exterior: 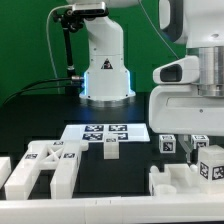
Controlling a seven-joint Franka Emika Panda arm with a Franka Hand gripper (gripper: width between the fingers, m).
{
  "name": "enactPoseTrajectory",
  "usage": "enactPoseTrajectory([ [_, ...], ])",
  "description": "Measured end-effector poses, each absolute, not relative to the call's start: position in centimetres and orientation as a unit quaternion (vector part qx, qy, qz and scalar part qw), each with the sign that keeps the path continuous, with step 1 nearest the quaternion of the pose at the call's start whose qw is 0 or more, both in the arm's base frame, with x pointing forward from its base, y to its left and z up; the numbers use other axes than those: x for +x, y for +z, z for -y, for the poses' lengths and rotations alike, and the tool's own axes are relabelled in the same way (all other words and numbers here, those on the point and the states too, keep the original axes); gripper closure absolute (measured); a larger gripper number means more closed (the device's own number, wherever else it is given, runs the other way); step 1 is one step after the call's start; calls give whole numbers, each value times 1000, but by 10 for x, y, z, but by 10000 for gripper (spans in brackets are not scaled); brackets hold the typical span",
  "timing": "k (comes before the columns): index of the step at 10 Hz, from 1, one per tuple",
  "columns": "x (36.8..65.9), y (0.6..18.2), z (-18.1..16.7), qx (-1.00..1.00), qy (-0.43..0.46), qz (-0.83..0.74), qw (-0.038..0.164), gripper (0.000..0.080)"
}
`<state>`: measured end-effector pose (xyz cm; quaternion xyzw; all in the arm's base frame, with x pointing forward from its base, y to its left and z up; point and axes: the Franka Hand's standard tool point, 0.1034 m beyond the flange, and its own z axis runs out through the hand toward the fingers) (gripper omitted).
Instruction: Assemble chair
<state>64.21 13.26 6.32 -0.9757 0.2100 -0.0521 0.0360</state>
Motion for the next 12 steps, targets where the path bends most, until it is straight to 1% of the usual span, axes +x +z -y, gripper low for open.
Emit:
enactPoseTrajectory([
  [2, 643, 63, -131, -989, -55, -130, 31, 150],
  [4, 648, 68, -127, -998, -55, 37, 6, 150],
  [5, 649, 68, -127, -994, -59, 95, 0, 150],
  [6, 649, 68, -128, -997, -59, 60, 4, 150],
  [7, 649, 68, -127, -996, -59, 61, 3, 277],
  [8, 649, 68, -127, -997, -58, 51, 4, 277],
  [9, 649, 68, -127, -998, -58, 3, 8, 411],
  [10, 649, 67, -126, -998, -58, -28, 9, 509],
  [12, 649, 67, -125, -995, -58, -82, 12, 509],
])
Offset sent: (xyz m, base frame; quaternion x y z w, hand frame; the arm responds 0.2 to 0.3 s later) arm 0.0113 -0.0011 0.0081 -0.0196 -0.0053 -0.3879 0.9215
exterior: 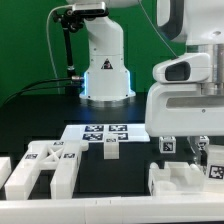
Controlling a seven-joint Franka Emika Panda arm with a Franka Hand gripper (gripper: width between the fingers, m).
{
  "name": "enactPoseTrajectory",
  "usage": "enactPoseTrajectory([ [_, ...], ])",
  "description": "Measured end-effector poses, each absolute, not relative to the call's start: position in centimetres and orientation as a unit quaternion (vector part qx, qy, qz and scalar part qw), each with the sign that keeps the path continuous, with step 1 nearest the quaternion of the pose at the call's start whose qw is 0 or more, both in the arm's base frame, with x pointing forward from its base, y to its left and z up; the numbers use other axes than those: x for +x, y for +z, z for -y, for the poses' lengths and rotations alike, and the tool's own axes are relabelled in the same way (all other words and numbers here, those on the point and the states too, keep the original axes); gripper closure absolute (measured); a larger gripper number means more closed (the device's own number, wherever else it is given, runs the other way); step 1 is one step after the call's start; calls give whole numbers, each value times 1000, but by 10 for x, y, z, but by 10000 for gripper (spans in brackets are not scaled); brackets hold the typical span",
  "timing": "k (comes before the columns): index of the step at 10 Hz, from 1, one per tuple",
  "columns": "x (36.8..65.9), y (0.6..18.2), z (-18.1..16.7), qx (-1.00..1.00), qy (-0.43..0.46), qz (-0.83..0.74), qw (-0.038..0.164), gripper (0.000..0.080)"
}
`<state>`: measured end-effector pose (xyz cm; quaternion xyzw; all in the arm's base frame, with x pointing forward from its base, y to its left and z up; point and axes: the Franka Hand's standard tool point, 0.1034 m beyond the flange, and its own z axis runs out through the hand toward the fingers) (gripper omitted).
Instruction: Assemble chair
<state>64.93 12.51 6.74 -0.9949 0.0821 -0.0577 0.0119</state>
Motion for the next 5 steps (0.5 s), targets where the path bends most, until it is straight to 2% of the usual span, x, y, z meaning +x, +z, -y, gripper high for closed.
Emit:
enactPoseTrajectory([
  [5, 651, 66, -120, -913, -48, -402, 45, 509],
])
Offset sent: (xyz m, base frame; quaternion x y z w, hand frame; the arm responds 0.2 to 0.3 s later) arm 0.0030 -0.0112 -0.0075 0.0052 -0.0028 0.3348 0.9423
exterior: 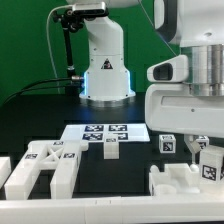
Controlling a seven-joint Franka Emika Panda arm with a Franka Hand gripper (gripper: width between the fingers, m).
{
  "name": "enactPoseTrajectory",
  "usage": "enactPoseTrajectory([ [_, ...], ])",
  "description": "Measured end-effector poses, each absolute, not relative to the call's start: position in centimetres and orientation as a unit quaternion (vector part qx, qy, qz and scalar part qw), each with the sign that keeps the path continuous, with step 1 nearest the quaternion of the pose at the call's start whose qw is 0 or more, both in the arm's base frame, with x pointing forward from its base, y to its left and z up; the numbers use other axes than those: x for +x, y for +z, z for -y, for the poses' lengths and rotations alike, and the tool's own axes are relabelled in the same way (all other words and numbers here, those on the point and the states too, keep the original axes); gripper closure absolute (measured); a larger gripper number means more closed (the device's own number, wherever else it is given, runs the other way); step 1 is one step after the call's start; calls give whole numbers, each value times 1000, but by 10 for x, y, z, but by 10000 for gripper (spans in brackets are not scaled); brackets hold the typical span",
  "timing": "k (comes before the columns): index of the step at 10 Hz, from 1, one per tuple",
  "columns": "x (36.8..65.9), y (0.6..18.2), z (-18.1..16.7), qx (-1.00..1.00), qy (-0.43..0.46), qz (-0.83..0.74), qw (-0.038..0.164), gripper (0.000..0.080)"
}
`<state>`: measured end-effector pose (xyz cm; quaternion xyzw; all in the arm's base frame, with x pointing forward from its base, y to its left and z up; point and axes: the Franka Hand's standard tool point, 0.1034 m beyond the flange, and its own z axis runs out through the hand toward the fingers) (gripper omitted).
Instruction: Assemble chair
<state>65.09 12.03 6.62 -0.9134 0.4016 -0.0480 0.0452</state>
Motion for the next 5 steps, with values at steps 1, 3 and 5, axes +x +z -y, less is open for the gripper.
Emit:
enactPoseTrajectory([
  [1, 650, 66, -121, -886, -42, -459, 50, 509],
  [3, 650, 66, -121, -821, -36, -566, 62, 509],
  [5, 648, 65, -121, -788, -33, -610, 73, 509],
])
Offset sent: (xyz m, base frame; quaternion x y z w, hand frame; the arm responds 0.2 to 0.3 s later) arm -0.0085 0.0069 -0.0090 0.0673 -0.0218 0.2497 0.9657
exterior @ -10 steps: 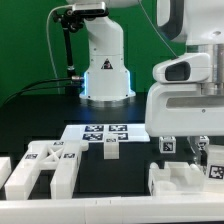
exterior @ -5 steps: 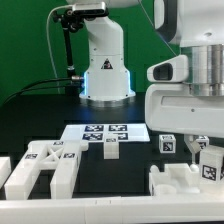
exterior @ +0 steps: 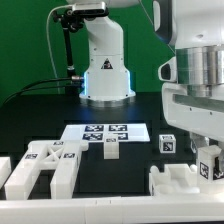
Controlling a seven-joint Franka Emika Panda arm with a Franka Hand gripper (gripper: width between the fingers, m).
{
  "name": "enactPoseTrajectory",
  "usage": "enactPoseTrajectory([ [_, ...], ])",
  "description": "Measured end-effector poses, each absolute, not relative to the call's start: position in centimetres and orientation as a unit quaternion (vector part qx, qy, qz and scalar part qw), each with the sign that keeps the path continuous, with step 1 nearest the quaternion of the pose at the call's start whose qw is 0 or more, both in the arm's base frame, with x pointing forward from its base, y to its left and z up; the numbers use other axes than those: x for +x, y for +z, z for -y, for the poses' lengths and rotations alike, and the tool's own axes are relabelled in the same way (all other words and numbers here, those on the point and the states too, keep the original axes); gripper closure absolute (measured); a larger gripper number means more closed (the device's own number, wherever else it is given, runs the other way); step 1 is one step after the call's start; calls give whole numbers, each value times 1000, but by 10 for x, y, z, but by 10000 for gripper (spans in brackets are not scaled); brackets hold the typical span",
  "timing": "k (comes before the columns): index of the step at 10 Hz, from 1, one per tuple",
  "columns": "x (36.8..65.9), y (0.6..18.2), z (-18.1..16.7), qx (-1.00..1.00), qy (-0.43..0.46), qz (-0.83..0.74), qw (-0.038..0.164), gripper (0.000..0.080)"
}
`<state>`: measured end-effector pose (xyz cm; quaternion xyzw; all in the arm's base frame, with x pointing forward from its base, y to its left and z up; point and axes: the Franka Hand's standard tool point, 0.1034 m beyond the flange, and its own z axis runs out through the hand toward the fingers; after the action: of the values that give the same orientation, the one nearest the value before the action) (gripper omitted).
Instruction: Assemble chair
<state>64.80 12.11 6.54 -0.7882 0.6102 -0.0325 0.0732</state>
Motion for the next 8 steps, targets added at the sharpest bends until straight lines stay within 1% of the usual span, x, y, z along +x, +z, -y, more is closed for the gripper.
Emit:
enactPoseTrajectory([
  [2, 648, 65, -121, -766, -29, -638, 76, 509],
  [3, 648, 65, -120, -740, -24, -667, 80, 509],
  [5, 649, 65, -121, -674, -5, -732, 98, 509],
  [6, 649, 65, -120, -635, 1, -766, 101, 509],
  [8, 650, 65, -118, -609, 4, -787, 101, 509],
])
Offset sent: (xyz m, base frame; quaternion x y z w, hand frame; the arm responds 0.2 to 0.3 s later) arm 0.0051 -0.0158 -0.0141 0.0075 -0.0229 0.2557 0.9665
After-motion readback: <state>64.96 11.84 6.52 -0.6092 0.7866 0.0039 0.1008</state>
